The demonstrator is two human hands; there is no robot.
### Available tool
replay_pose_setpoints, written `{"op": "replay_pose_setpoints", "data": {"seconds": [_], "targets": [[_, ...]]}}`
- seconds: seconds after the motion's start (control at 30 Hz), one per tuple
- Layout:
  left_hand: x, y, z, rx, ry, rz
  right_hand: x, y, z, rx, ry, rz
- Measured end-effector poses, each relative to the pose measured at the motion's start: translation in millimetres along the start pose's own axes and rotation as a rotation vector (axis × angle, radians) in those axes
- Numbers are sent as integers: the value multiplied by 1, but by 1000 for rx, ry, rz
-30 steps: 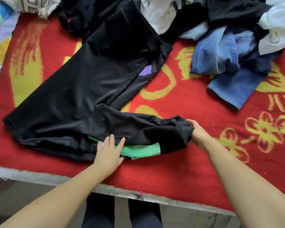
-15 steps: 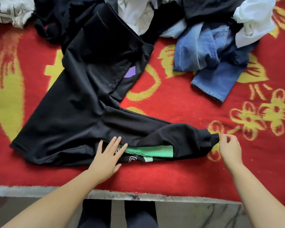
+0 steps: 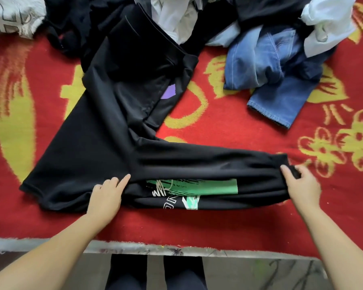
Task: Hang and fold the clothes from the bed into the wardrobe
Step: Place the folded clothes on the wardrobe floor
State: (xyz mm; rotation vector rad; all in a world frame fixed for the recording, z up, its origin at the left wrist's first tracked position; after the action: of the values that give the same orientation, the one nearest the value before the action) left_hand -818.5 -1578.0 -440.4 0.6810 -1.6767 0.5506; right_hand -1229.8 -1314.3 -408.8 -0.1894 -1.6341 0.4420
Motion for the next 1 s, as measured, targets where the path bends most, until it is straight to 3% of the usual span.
{"op": "replay_pose_setpoints", "data": {"seconds": [0.07,0.13,0.27,0.37,0.47,0.57,0.67,0.77,0.83,0.9,1.0], "targets": [[2,-9,0,-117,78,11,-13,19,-6,-49,-174,-24],[2,-20,-8,-199,95,7,-24,26,-21,-255,-290,49],[-3,-27,-28,-288,126,20,-42,18,-51,-927,-309,443],[-13,-13,-42,-312,68,33,-36,-11,-53,-1078,-369,557],[-11,9,-36,-242,-115,17,-15,-69,-27,-982,-363,669],[-3,23,-18,-110,-58,-147,11,-170,4,-855,-329,871],[1,18,5,311,-62,-588,15,-280,19,-691,-418,1137],[11,-7,18,699,-177,-1088,-11,-373,6,-528,-522,1375],[14,-33,20,805,-166,-1227,-40,-407,-15,-383,-581,1265],[11,-62,14,825,-171,-1199,-76,-411,-47,-257,-603,971],[0,-112,-3,849,93,-857,-127,-361,-109,-196,-501,486]]}}
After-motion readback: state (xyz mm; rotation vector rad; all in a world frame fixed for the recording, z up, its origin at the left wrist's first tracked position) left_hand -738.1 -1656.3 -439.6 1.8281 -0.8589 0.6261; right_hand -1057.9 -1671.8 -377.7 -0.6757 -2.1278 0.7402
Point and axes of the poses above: each hand's wrist, its own z-axis towards the middle knuckle, its own x-axis out of the back of the hand, y = z × x, the point moved 1 cm from there along z, towards the middle knuckle, and after that the axes turned 12 degrees about y, right-handed, at the moved point
